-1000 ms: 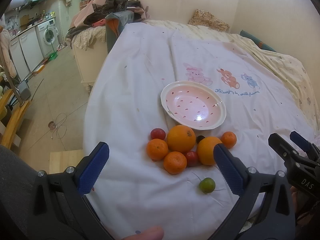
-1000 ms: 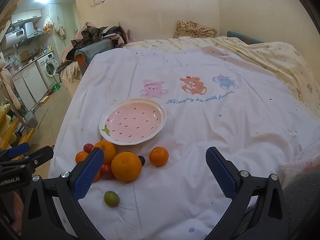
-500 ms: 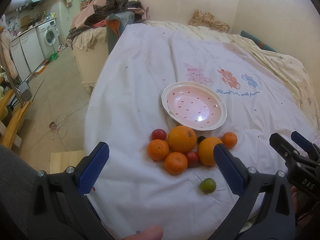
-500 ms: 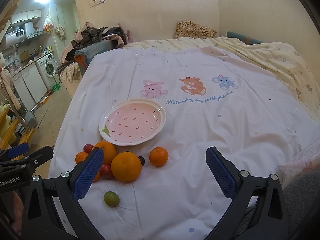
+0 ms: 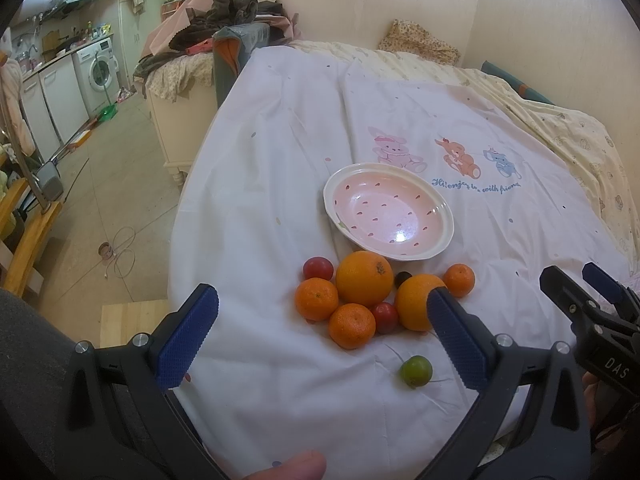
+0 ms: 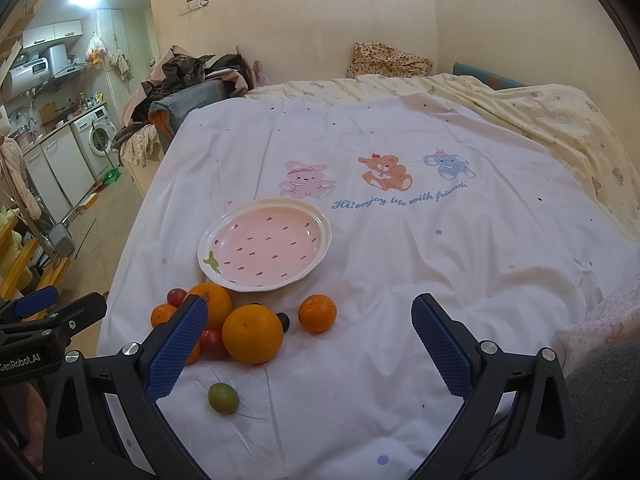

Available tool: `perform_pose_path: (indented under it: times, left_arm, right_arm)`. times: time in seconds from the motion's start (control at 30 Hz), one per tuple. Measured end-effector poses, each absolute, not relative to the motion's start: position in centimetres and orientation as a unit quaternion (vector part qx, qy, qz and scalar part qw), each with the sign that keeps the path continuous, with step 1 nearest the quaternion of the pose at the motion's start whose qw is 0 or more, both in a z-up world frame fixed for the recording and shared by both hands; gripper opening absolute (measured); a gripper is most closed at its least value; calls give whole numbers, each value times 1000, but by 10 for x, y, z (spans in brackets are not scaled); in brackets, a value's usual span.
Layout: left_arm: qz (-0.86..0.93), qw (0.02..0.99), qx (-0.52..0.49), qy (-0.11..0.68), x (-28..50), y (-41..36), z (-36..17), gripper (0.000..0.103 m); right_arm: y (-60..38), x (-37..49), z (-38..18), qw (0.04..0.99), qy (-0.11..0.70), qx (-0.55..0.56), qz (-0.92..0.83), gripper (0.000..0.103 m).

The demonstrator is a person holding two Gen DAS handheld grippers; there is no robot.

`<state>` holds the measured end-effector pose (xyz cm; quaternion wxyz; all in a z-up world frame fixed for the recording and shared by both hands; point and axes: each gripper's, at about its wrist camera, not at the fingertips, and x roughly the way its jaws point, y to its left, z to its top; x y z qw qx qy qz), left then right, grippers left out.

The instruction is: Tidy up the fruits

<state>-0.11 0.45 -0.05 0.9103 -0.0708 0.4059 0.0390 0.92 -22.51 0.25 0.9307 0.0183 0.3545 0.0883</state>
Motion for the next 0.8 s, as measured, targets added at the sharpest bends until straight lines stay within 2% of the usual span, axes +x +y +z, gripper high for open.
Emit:
perform_pose_path:
  times: [0.8]
  left_arm:
    - [39, 910, -72, 407, -2, 4, -2, 103]
  right_arm:
    - [-226, 9, 2, 931, 355, 19, 88, 103]
